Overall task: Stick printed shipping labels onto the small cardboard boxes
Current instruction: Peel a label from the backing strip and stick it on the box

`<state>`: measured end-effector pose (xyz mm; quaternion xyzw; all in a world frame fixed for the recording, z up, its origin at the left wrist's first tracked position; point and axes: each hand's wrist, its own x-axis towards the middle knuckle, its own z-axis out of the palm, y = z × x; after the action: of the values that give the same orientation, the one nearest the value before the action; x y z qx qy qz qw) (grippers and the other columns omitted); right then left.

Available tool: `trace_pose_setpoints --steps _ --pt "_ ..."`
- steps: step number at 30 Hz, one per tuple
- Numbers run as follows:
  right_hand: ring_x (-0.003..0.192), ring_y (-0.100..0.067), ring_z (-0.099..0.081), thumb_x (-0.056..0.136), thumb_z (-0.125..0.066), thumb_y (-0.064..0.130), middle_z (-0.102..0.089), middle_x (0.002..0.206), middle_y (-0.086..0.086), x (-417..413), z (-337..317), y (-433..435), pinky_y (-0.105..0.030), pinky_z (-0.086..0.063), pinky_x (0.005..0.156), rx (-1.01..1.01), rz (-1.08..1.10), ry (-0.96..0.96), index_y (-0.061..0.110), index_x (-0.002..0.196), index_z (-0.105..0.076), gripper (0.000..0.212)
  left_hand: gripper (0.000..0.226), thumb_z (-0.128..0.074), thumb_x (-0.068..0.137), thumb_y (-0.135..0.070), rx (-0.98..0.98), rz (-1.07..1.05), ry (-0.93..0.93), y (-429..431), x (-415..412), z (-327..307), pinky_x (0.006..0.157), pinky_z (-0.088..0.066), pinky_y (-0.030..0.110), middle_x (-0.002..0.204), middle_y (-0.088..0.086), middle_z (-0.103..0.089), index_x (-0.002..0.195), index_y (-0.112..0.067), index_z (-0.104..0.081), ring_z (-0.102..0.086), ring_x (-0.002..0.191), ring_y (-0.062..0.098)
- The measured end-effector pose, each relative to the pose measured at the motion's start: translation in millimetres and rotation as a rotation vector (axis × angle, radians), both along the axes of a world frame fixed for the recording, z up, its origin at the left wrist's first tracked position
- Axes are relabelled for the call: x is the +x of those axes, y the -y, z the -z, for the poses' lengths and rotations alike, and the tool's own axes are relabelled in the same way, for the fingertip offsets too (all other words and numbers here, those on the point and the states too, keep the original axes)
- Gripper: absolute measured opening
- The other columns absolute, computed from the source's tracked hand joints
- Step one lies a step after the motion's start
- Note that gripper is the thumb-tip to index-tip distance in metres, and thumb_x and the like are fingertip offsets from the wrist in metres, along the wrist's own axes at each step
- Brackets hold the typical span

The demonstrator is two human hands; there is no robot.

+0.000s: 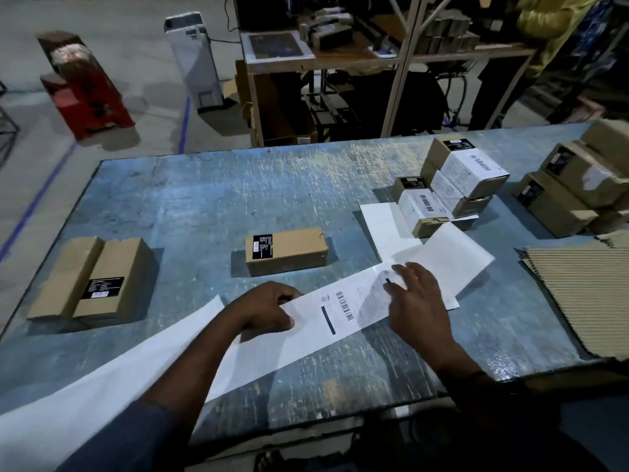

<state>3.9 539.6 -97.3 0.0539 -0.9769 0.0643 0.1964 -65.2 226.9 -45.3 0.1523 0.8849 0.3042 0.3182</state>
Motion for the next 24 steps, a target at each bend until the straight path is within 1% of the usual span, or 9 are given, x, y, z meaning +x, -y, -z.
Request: trace_pose_setpoints --steps 3,6,9,13,15,17,21,23,24 --pt "0.12 -0.035 -0.057 0.082 -0.064 0.021 -0.068 0.12 -0.012 8.1 -10.3 40.4 -0.045 -0.047 0.103 -0.092 -0.105 0.034 0.013 0.097 -0.077 0.021 0.028 -0.078 0.082 -0.018 0.195 -0.069 0.083 -8.8 4.9 -0.5 0.088 -0.059 0.032 0.105 -0.012 -0.078 0.11 -0.025 -0.077 -0.074 0.095 0.009" --pt "0.103 -0.026 -0.062 0.088 -0.068 0.034 -0.071 0.103 -0.004 11.2 -15.3 75.1 -0.038 -0.052 0.09 -0.378 -0.12 0.122 0.016 0.098 -0.076 0.022 0.018 -0.076 0.089 -0.015 0.33 -0.124 0.106 -21.0 11.6 -1.6 0.087 -0.058 0.03 0.104 -0.005 -0.079 0.107 -0.017 -0.079 -0.075 0.097 0.015" --pt "0.1 -0.018 -0.061 0.087 -0.071 0.044 -0.07 0.1 0.002 13.1 -17.8 90.0 -0.033 -0.049 0.09 -0.523 -0.063 0.192 0.02 0.099 -0.074 0.027 0.019 -0.073 0.087 -0.004 0.354 -0.163 0.092 -23.4 14.7 -2.1 0.084 -0.059 0.03 0.099 -0.003 -0.079 0.101 -0.015 -0.079 -0.075 0.092 0.016" --pt "0.098 -0.01 -0.059 0.082 -0.074 0.053 -0.069 0.098 0.01 18.7 -20.0 92.0 -0.029 -0.048 0.089 -0.626 -0.054 0.243 0.026 0.096 -0.074 0.031 0.023 -0.064 0.09 -0.004 0.347 -0.262 0.157 -16.4 16.0 -2.7 0.079 -0.057 0.026 0.101 0.001 -0.078 0.102 -0.018 -0.079 -0.072 0.09 0.017" --pt "0.095 -0.009 -0.059 0.08 -0.071 0.055 -0.068 0.093 0.013 21.1 -19.7 91.7 -0.031 -0.049 0.087 -0.644 -0.064 0.252 0.028 0.092 -0.074 0.03 0.021 -0.062 0.097 -0.012 0.374 -0.284 0.142 -14.8 18.7 -3.2 0.081 -0.054 0.024 0.104 -0.001 -0.078 0.105 -0.017 -0.08 -0.071 0.092 0.014" --pt "0.09 -0.01 -0.058 0.079 -0.07 0.054 -0.065 0.088 0.013 21.7 -18.5 91.5 -0.036 -0.05 0.083 -0.616 -0.07 0.256 0.031 0.087 -0.073 0.025 0.017 -0.064 0.098 -0.016 0.414 -0.283 0.123 -14.1 23.4 -3.2 0.08 -0.052 0.024 0.1 0.0 -0.079 0.102 -0.014 -0.08 -0.07 0.085 0.012" --pt "0.091 -0.014 -0.06 0.077 -0.071 0.04 -0.063 0.089 0.013 21.8 -12.6 90.0 -0.043 -0.05 0.085 -0.556 -0.06 0.293 0.032 0.09 -0.07 0.016 0.011 -0.067 0.095 -0.009 0.425 -0.375 0.151 -14.1 29.4 4.1 0.072 -0.055 0.032 0.086 0.007 -0.077 0.099 -0.013 -0.077 -0.068 0.077 0.022" --pt "0.1 -0.015 -0.06 0.079 -0.073 0.038 -0.064 0.096 0.014 22.1 -9.1 89.9 -0.038 -0.044 0.088 -0.507 -0.048 0.331 0.031 0.094 -0.071 0.017 0.012 -0.077 0.087 -0.017 0.335 -0.374 0.05 -19.2 34.4 8.9 0.08 -0.06 0.036 0.092 -0.001 -0.077 0.098 -0.02 -0.076 -0.072 0.085 0.017" --pt "0.103 -0.014 -0.058 0.081 -0.073 0.04 -0.064 0.099 0.014 22.4 -7.8 90.0 -0.035 -0.04 0.087 -0.462 -0.049 0.338 0.031 0.096 -0.071 0.018 0.019 -0.083 0.08 -0.023 0.284 -0.362 -0.002 -24.3 39.3 9.6 0.084 -0.061 0.037 0.093 -0.004 -0.076 0.098 -0.022 -0.075 -0.072 0.087 0.014"
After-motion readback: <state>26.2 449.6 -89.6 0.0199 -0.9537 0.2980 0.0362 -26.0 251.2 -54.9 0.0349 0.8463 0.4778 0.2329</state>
